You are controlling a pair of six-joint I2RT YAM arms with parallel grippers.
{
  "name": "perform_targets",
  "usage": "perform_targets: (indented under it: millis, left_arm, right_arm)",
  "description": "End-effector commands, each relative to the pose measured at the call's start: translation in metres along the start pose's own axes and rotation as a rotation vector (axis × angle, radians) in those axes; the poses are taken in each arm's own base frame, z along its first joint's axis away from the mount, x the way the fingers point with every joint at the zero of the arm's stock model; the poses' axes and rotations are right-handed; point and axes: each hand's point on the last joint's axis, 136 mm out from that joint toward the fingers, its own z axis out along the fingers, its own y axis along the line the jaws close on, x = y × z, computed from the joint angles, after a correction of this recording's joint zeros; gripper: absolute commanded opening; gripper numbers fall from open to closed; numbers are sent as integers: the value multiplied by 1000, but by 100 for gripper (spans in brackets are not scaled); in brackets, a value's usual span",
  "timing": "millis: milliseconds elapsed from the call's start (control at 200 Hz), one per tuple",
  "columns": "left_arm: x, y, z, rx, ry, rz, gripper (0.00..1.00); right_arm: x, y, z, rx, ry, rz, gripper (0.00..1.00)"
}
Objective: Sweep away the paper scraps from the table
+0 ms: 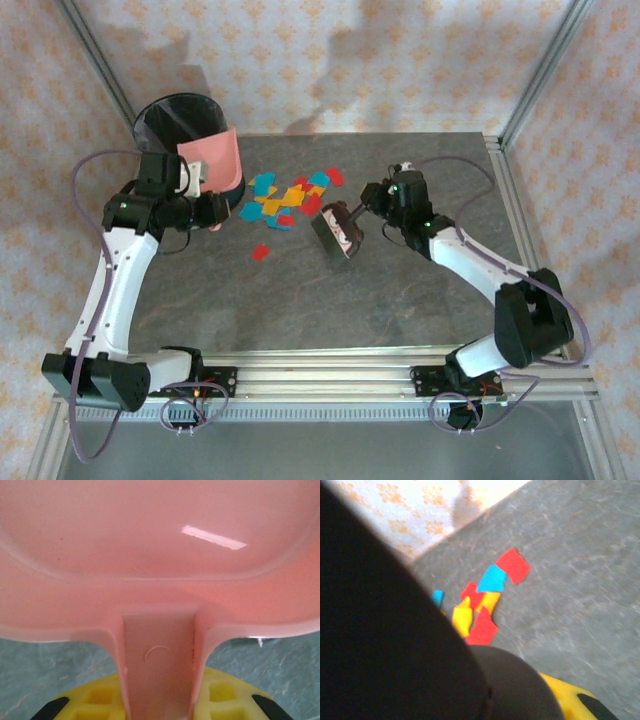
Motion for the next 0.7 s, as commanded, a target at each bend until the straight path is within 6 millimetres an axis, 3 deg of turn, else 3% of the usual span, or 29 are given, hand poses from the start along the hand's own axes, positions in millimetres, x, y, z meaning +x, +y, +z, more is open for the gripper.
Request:
perform_targets:
  millis: [0,235,350,500,691]
  left_arm:
    - [25,14,-1,-65,62,52,0]
    - [42,15,1,-57,99,68,0]
    - [44,14,0,-52,102,84,0]
    - [46,15,-1,-53,104,92,0]
    - [48,16,1,-58,114,97,0]
  right_arm:
    - [-35,38,11,-110,-80,72,0]
    - [-66,44,70,-151,-112,250,0]
    - [-77,35,98,-110,-134,329,0]
    - [-81,21,133,-85,-149,467,0]
    - [-79,7,162,-56,-167,582,0]
